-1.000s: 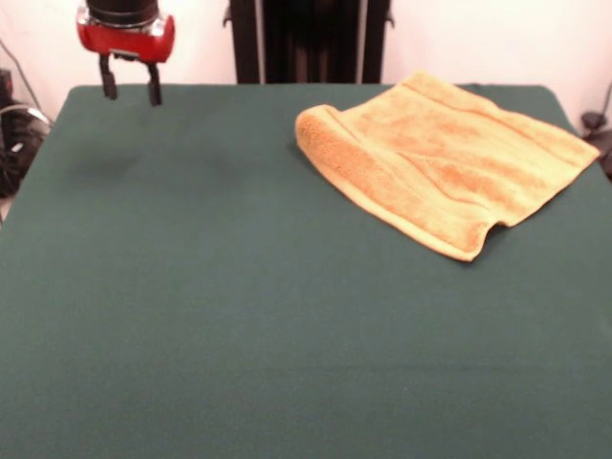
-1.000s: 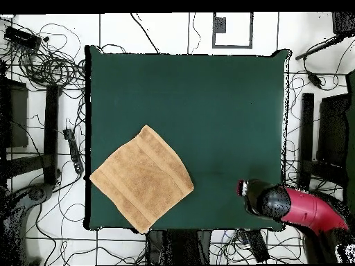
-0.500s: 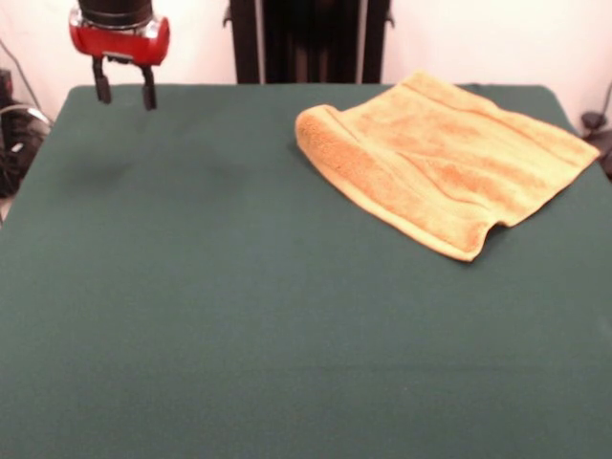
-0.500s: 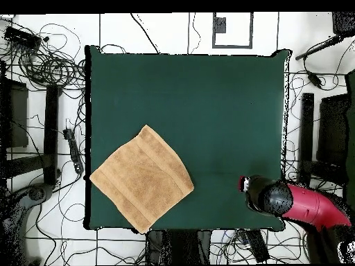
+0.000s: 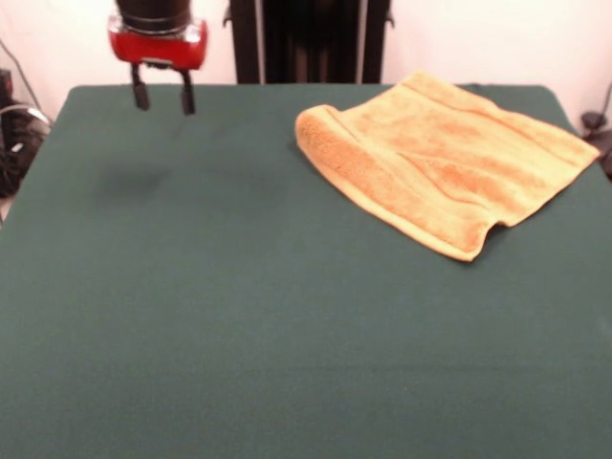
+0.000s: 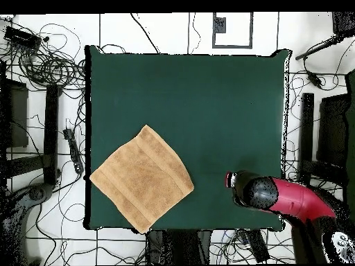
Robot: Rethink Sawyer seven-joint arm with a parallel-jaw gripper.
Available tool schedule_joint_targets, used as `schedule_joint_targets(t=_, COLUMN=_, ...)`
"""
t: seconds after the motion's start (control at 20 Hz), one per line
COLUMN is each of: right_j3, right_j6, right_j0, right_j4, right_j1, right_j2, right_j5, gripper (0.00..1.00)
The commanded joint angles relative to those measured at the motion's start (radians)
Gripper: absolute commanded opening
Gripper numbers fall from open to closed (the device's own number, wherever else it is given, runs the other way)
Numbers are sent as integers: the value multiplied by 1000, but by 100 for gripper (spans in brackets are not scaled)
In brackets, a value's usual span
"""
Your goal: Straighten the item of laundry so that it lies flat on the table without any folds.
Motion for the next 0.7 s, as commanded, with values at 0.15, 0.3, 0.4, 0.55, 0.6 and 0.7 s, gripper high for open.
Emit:
schedule_joint_targets(t=0.15, right_j3=47, right_j6=230, right_j0=178, right_j4=110, right_j1=94, right_j2=37, right_j5=18, gripper=100)
schedule_joint_targets(t=0.3, right_j3=41, right_j6=231, right_j0=215, right_j4=125, right_j1=105, right_j2=23, right_j5=12, gripper=100)
schedule_joint_targets(t=0.4, right_j3=35, right_j6=229, right_j0=238, right_j4=133, right_j1=113, right_j2=12, right_j5=8, gripper=100)
schedule_joint_targets(t=0.55, right_j3=27, right_j6=250, right_j0=266, right_j4=157, right_j1=126, right_j2=-11, right_j5=-4, gripper=100)
schedule_joint_targets(t=0.6, right_j3=25, right_j6=252, right_j0=272, right_j4=162, right_j1=130, right_j2=-17, right_j5=-10, gripper=100)
schedule_joint_targets(t=0.7, right_j3=25, right_j6=250, right_j0=276, right_j4=167, right_j1=137, right_j2=-26, right_j5=-24, gripper=100)
